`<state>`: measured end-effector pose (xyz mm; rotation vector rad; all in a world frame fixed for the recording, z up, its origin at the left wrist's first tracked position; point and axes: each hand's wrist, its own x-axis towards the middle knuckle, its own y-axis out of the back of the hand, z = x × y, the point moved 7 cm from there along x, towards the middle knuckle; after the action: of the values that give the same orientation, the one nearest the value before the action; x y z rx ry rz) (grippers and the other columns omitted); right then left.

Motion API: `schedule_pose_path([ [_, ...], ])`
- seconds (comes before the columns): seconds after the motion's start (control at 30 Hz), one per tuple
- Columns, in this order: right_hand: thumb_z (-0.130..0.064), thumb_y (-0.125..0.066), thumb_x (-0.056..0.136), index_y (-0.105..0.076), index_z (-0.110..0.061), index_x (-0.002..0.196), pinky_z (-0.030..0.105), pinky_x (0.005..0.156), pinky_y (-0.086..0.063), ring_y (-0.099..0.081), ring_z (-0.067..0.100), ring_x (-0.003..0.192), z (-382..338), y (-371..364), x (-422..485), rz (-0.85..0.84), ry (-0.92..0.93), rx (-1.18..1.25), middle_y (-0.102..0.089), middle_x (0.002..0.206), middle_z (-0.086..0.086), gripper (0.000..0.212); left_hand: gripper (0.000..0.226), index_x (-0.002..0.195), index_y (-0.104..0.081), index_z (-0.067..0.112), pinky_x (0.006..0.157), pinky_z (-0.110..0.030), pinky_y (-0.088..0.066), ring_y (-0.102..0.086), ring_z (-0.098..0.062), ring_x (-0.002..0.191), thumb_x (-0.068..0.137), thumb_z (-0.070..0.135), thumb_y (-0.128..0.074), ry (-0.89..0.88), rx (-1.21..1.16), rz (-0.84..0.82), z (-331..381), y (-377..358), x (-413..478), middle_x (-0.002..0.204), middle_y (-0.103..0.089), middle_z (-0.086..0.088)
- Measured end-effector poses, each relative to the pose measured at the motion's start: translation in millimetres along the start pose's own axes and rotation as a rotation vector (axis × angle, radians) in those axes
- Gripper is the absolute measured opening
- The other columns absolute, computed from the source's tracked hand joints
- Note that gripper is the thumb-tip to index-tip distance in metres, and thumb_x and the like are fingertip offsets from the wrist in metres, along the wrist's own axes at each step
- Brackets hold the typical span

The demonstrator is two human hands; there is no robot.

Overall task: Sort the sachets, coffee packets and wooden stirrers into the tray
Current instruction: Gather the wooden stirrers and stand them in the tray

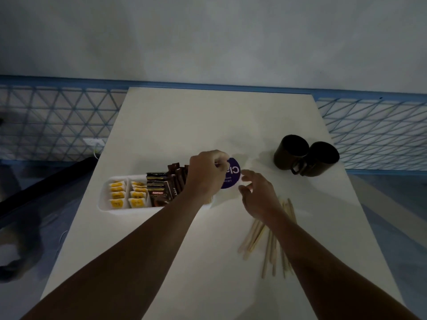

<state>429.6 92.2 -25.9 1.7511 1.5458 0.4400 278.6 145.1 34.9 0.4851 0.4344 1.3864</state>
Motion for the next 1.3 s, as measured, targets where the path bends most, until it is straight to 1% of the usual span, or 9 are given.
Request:
schedule_pose_path([
  [0.17,-0.017,-0.059,0.094,-0.06,-0.022,0.132,0.032,0.094,-0.05,-0.062,0.018,0.11,46.4,27.9,-14.2,0.091,-0.143,-0.003,-0.063,0.128,-0.001,0.038,0.017,0.103,-0.075,0.013,0.076,-0.012,-0.041,-0.063,-0.007,0.087,0.089,0.017,-0.066,0.004,0.113,-0.125,1.1,-44.7,-15.5,0.1,-0.075,-0.001],
  [0.3,-0.016,-0.059,0.091,-0.062,-0.016,0.13,0.029,0.092,-0.048,-0.064,0.022,0.115,83.8,43.7,-29.6,0.126,-0.247,-0.042,-0.067,0.128,0.004,0.039,0.025,0.112,-0.07,0.012,0.09,-0.024,-0.047,-0.063,-0.018,0.106,0.089,0.022,-0.068,0.09,0.158,-0.26,-11.6,-84.9,-34.2,0.11,-0.07,-0.004],
  [0.5,-0.025,-0.057,0.086,-0.06,-0.017,0.131,0.035,0.09,-0.047,-0.06,0.029,0.114,136.3,53.5,-47.8,0.09,-0.409,-0.153,-0.062,0.126,0.007,0.045,0.044,0.128,-0.057,0.01,0.089,-0.026,-0.048,-0.061,-0.023,0.113,0.087,0.022,-0.067,0.181,0.292,-0.388,-24.5,-131.2,-64.5,0.124,-0.064,-0.006],
  [0.6,-0.027,-0.056,0.081,-0.065,-0.013,0.111,0.035,0.082,-0.049,-0.062,0.031,0.099,148.6,53.1,-53.7,0.075,-0.429,-0.188,-0.064,0.109,0.01,0.034,0.043,0.125,-0.054,0.009,0.083,-0.027,-0.045,-0.059,-0.025,0.112,0.086,0.021,-0.066,0.225,0.369,-0.413,-28.0,-148.6,-77.4,0.122,-0.061,-0.008],
  [0.7,-0.028,-0.059,0.08,-0.063,-0.011,0.08,0.029,0.06,-0.044,-0.06,0.027,0.075,149.6,54.5,-56.1,0.063,-0.418,-0.207,-0.061,0.078,0.005,0.018,0.047,0.124,-0.05,0.008,0.087,-0.03,-0.048,-0.056,-0.026,0.11,0.085,0.025,-0.069,0.238,0.418,-0.396,-26.8,-160.4,-86.6,0.12,-0.057,-0.01],
  [0.8,-0.038,-0.066,0.078,-0.055,-0.012,0.067,0.025,0.048,-0.031,-0.057,0.024,0.063,147.5,51.6,-55.1,0.049,-0.377,-0.191,-0.057,0.065,0.003,0.03,0.055,0.126,-0.046,0.005,0.09,-0.027,-0.046,-0.054,-0.023,0.11,0.083,0.026,-0.073,0.254,0.4,-0.342,-25.4,-165.9,-91.8,0.122,-0.053,-0.01],
  [0.93,-0.041,-0.064,0.073,-0.046,-0.016,0.059,0.023,0.045,-0.032,-0.056,0.025,0.056,145.5,42.6,-52.3,0.007,-0.333,-0.175,-0.052,0.061,0.005,0.033,0.059,0.126,-0.045,0.005,0.09,-0.024,-0.045,-0.054,-0.02,0.108,0.081,0.028,-0.076,0.235,0.401,-0.296,-20.2,-171.7,-97.3,0.122,-0.052,-0.01],
  [1.1,-0.034,-0.062,0.082,-0.044,-0.014,0.053,0.021,0.042,-0.024,-0.048,0.027,0.054,143.1,42.2,-47.2,-0.012,-0.31,-0.211,-0.047,0.057,0.005,0.04,0.042,0.119,-0.05,0.008,0.084,-0.024,-0.046,-0.054,-0.017,0.102,0.086,0.027,-0.068,0.18,0.409,-0.249,-11.1,-176.9,-98.6,0.116,-0.055,-0.007],
  [1.3,-0.051,-0.054,0.094,-0.049,-0.012,0.051,0.023,0.04,-0.032,-0.048,0.014,0.041,145.4,46.3,-39.8,0.0,-0.264,-0.16,-0.048,0.047,-0.001,0.058,0.017,0.105,-0.059,0.008,0.084,-0.031,-0.053,-0.062,-0.023,0.096,0.091,0.016,-0.056,0.207,0.42,-0.263,-6.9,-178.3,-93.3,0.103,-0.063,-0.008],
])
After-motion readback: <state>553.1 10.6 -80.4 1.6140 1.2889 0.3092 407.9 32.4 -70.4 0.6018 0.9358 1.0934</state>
